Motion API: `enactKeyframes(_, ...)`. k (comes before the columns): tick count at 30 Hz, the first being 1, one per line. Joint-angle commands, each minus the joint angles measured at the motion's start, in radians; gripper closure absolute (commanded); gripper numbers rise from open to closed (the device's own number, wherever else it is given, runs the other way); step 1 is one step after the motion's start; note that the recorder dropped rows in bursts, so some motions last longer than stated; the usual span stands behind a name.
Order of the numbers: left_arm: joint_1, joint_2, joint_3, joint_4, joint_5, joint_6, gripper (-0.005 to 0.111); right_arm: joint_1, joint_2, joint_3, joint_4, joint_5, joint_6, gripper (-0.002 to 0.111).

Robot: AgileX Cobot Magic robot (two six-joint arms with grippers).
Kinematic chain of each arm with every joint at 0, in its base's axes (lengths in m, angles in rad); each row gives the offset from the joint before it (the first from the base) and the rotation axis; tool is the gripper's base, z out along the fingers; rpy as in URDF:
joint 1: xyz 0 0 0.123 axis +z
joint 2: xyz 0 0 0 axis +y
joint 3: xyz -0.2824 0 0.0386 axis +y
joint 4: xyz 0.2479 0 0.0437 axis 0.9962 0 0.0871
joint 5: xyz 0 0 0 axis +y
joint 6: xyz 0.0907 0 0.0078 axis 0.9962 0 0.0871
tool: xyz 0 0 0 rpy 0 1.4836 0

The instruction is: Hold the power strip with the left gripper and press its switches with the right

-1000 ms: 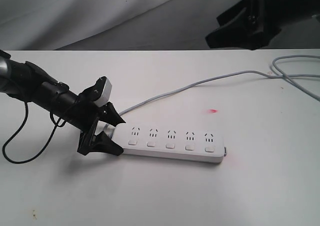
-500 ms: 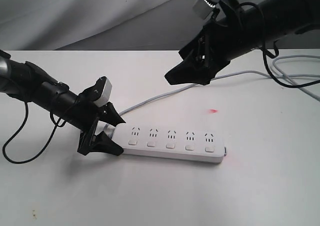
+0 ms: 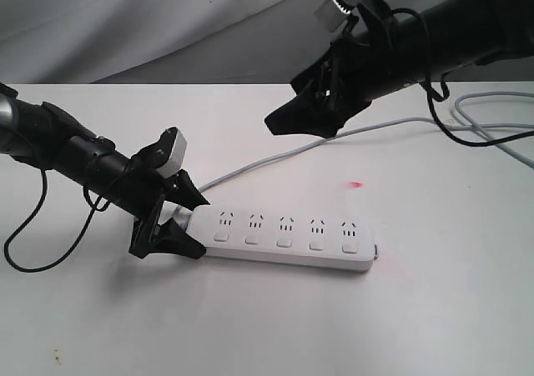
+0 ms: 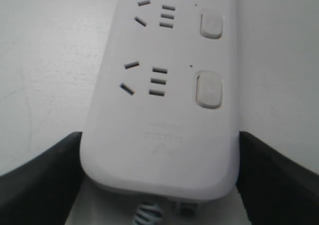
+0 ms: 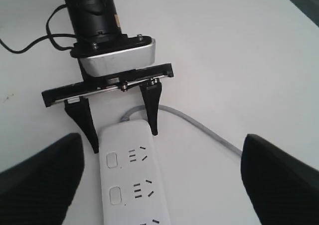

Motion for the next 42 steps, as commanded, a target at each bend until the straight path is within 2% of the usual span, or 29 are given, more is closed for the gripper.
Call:
enactKeyframes(1, -0.005, 0.003, -0.001, -0.001, 0.002, 0.000, 0.066, 0.051, 0.032, 0.000, -0.028, -0.030, -0.064, 0.030)
enactKeyframes(12, -0.005, 0.003, -0.001, -0.001, 0.002, 0.000, 0.066, 0.128, 0.168, 0.000, -0.023, -0.132, -0.180, 0.030)
enactKeyframes(19, -0.005, 0.003, -0.001, -0.001, 0.002, 0.000, 0.066, 0.154, 0.227, 0.000, 0.065, -0.141, -0.288, 0.030)
enactKeyframes(27, -0.005, 0.003, -0.001, -0.001, 0.002, 0.000, 0.066, 0.215, 0.290, -0.004, 0.076, -0.265, -0.353, 0.030)
enactKeyframes(42, -0.005, 0.003, -0.001, -0.001, 0.002, 0.000, 0.066, 0.226, 0.324, -0.006, 0.189, -0.290, -0.438, 0.030)
